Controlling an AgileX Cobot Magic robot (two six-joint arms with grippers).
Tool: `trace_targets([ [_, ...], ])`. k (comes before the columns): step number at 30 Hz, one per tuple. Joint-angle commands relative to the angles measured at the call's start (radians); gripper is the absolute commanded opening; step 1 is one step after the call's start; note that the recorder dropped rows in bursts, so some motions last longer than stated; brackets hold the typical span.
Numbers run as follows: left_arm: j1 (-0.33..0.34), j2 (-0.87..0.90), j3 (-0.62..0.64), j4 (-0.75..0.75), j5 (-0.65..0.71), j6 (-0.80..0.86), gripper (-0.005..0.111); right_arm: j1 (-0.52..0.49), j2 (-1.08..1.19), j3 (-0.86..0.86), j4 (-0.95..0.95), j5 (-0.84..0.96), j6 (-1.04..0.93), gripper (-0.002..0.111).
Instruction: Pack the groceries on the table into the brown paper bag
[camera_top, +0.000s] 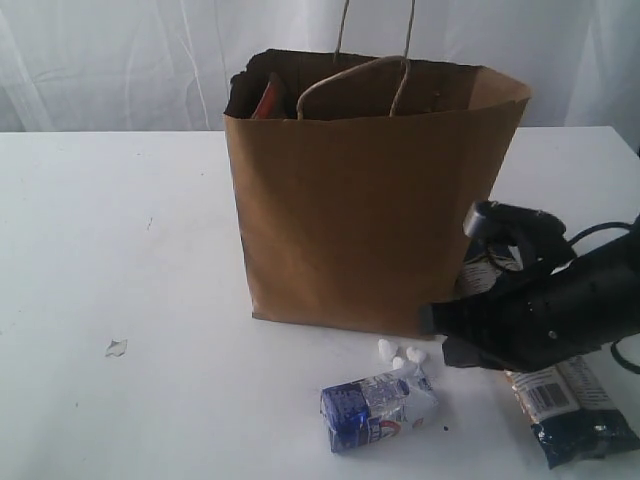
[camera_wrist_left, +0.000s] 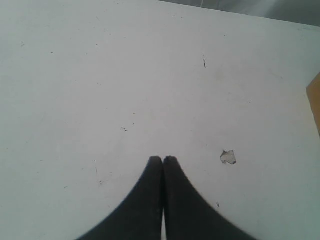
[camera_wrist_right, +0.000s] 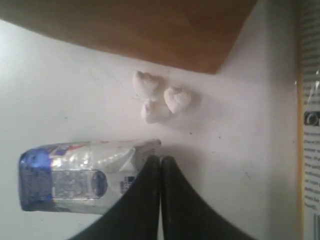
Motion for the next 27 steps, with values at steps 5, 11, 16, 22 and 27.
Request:
trace_targets([
  [5,0.004,-0.004,0.007,0.004,-0.003,-0.003,0.000,0.117,0.142,-0.012,0.107,-0.028,-0.070,0.000],
  [11,0.004,-0.004,0.007,0.009,-0.003,-0.003,0.000,0.222,0.163,-0.051,0.140,-0.062,-0.113,0.000],
  [16,0.004,-0.004,0.007,0.009,-0.003,-0.003,0.000,0.224,0.157,-0.082,0.140,-0.123,-0.107,0.000],
  [22,0.004,-0.004,0.007,0.009,-0.003,-0.003,0.000,0.224,0.157,-0.091,0.078,-0.273,-0.158,0.000],
  [27,0.004,-0.004,0.007,0.009,-0.003,-0.003,0.000,0.224,0.157,-0.105,0.047,-0.240,-0.363,0.012],
])
